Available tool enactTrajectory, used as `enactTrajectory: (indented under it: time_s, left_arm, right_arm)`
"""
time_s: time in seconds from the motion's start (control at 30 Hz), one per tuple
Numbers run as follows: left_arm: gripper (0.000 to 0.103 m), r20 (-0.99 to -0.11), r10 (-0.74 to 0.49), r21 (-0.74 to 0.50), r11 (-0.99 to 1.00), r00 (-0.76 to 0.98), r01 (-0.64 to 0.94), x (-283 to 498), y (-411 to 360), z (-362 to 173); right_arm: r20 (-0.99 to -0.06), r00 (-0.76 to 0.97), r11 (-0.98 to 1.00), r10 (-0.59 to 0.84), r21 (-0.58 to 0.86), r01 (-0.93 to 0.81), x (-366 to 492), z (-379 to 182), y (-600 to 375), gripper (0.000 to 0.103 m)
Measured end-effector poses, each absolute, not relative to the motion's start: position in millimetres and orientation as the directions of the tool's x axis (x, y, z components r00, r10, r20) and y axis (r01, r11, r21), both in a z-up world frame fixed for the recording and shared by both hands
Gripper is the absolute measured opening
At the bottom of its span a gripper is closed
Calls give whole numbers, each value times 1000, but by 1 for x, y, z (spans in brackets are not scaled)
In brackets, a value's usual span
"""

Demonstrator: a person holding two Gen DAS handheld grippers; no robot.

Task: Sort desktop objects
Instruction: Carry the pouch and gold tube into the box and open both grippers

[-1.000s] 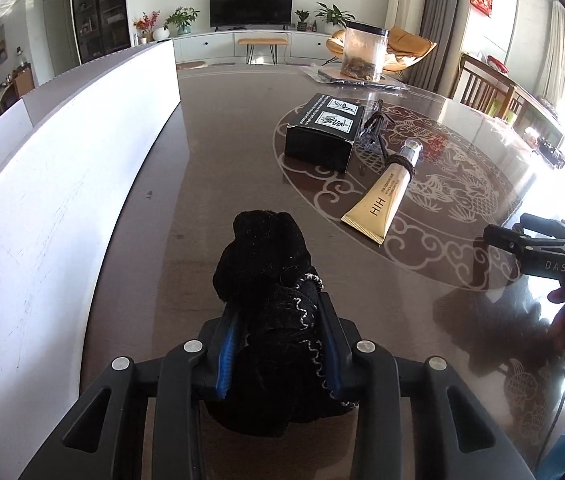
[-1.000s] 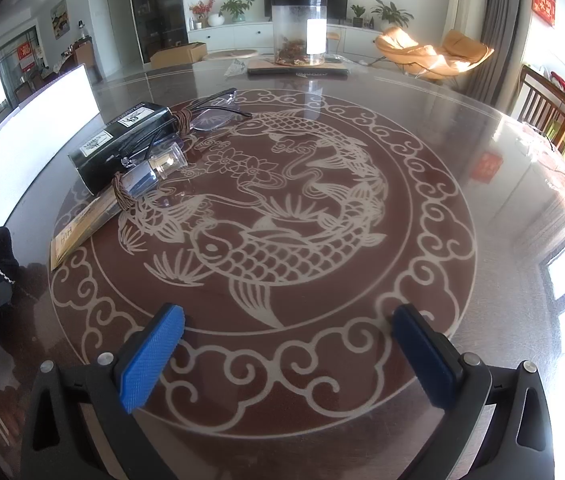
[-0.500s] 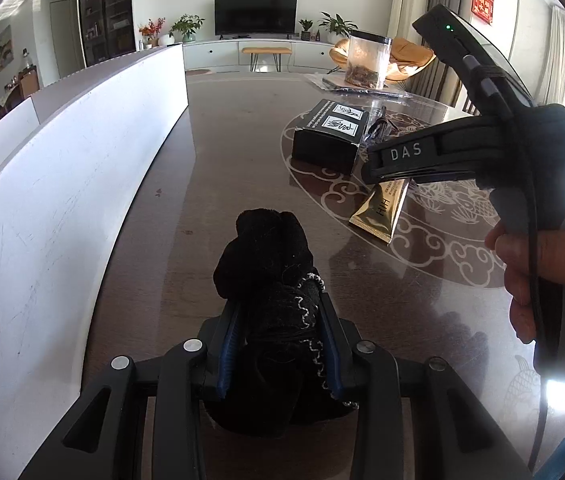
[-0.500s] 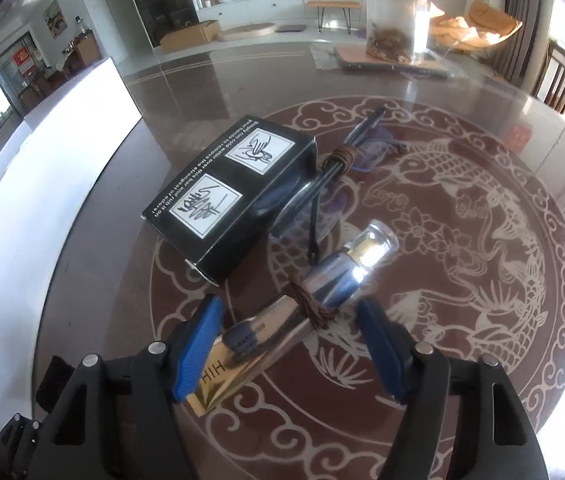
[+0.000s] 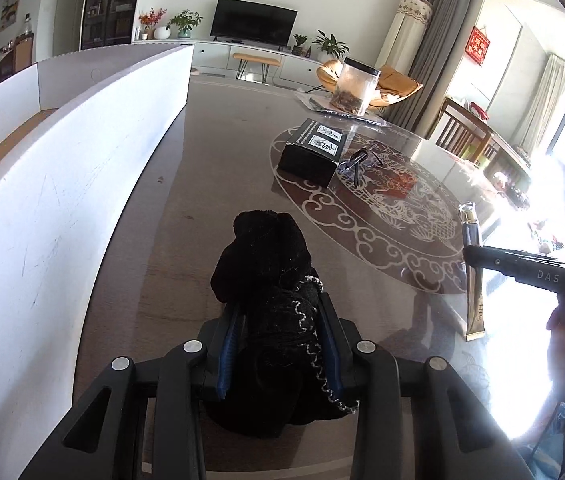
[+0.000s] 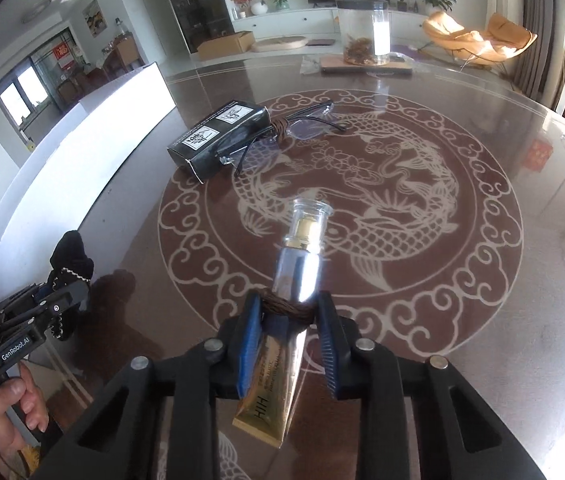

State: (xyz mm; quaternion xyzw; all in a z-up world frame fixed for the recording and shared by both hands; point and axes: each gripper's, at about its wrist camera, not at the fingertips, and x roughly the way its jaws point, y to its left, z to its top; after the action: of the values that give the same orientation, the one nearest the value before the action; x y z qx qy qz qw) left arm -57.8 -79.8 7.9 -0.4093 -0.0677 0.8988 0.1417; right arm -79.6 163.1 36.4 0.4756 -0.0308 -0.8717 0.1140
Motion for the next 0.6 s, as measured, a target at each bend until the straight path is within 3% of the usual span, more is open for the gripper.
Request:
enactTrajectory:
  time_s: [0.33, 0.47, 0.6]
  left_arm:
    - [35, -601, 282, -193, -959, -748, -206, -14, -118, 119]
    - [35, -605, 196, -192, -977, -772, -97, -21, -178, 145]
    - [35, -649, 104, -179, -984, -754, 18, -27, -237, 143]
  right_arm:
    - [-675, -627, -905, -389, 151, 398, -52, 152, 87, 28]
    - [-637, -599, -838, -486, 146, 525, -58, 193, 21, 28]
    - [-666, -489, -752, -563, 166, 638, -69, 210, -54, 28]
